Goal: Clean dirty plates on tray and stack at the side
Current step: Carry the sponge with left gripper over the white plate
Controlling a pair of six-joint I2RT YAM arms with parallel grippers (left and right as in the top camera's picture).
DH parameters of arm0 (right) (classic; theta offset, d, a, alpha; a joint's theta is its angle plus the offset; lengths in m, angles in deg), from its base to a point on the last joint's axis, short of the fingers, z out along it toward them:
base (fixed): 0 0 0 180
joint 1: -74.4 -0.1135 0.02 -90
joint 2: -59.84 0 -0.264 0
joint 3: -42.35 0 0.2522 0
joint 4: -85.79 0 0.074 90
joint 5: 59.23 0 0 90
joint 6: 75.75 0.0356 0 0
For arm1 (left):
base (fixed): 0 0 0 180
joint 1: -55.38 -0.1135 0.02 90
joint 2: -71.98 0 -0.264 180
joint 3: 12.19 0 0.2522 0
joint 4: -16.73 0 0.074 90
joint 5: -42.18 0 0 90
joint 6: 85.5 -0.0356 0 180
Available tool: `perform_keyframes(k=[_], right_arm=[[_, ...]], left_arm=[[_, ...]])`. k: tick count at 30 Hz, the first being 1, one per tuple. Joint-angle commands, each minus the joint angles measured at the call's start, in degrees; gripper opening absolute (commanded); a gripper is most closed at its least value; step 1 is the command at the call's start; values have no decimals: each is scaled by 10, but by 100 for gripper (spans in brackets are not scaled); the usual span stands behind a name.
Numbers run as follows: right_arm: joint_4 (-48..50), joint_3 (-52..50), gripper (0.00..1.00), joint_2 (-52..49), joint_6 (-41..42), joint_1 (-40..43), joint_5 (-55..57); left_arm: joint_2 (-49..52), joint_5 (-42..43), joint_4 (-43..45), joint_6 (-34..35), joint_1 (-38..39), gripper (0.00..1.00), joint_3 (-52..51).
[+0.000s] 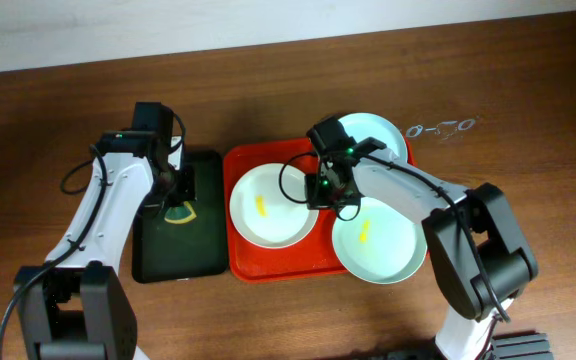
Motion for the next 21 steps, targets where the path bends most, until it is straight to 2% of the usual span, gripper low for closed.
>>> perform_keyframes(k=[1, 5, 8, 10, 12, 14, 18, 21], right_arm=[[-4, 3, 4, 25, 29, 4, -28], [-15, 3, 4, 25, 60, 3, -30], [-26, 3, 5, 24, 65, 3, -30], [-28, 3, 17, 24, 65, 3, -30], [-24, 3, 24, 24, 63, 3, -21], [-15, 3, 25, 24, 62, 3, 21], [-12, 3, 22, 23, 51, 3, 41], [-8, 1, 8, 23, 52, 3, 41]], left_arm=[[-11, 13, 4, -3, -3, 0, 11], [-11, 16, -17, -3, 2, 0, 53], [-11, 65, -17, -3, 25, 0, 68], [-8, 82, -11, 0, 49, 0, 67], [-3, 83, -4, 20, 74, 0, 67], [9, 83, 7, 42, 97, 0, 67], [33, 108, 21, 53, 130, 0, 67], [56, 108, 30, 73, 144, 0, 67]])
